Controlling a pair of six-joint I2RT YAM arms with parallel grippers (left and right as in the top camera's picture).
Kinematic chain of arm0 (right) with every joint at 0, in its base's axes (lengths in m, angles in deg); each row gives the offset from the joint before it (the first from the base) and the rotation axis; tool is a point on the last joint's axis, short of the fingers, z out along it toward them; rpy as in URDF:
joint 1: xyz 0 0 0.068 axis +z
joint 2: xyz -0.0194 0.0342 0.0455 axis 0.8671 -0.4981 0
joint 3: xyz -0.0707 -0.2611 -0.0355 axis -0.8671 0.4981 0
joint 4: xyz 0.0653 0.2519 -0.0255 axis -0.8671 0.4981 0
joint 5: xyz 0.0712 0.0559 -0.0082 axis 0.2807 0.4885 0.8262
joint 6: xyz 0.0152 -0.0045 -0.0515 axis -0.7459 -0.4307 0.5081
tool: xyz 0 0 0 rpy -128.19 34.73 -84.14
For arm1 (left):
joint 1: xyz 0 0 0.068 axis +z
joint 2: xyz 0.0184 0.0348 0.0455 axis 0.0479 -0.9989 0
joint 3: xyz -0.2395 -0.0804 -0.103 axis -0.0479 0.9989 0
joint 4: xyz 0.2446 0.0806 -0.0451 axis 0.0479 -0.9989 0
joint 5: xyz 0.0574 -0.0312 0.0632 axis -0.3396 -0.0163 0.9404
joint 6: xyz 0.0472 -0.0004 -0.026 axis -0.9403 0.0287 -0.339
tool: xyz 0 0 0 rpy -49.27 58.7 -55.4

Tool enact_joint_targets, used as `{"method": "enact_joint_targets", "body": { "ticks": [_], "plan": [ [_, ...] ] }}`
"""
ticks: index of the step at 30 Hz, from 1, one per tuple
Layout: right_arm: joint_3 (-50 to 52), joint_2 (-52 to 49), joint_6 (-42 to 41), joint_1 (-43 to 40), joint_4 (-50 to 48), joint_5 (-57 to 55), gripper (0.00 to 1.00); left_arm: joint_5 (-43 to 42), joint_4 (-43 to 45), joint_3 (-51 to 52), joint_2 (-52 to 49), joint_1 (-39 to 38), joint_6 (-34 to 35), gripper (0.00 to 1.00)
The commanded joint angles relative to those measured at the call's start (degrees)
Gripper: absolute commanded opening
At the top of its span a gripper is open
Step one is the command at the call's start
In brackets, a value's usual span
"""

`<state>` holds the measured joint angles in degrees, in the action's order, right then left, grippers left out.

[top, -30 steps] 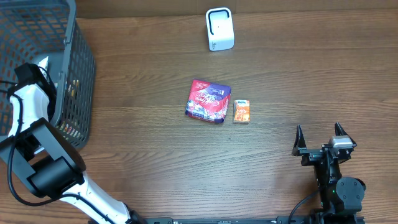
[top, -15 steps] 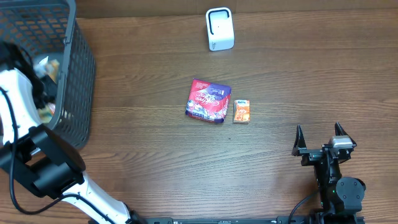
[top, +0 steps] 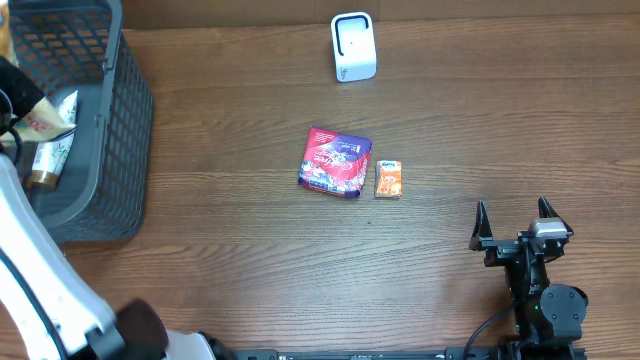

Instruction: Scan the item barcode

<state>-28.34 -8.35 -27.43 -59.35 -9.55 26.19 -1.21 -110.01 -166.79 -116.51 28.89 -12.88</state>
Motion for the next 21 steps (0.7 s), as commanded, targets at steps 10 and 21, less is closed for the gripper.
{"method": "enact_joint_targets", "body": {
  "ticks": [10,21],
  "plan": [
    [0.6,0.5,0.2,-0.3,-0.3,-0.5,1.00,-10.4,-9.3,0.3,-1.8,-25.6,-2.6,0.04],
    [0.6,0.5,0.2,-0.3,-0.3,-0.5,1.00,2.7,-14.3,11.2,-16.1,-40.3,6.8,0.04]
  ]
}}
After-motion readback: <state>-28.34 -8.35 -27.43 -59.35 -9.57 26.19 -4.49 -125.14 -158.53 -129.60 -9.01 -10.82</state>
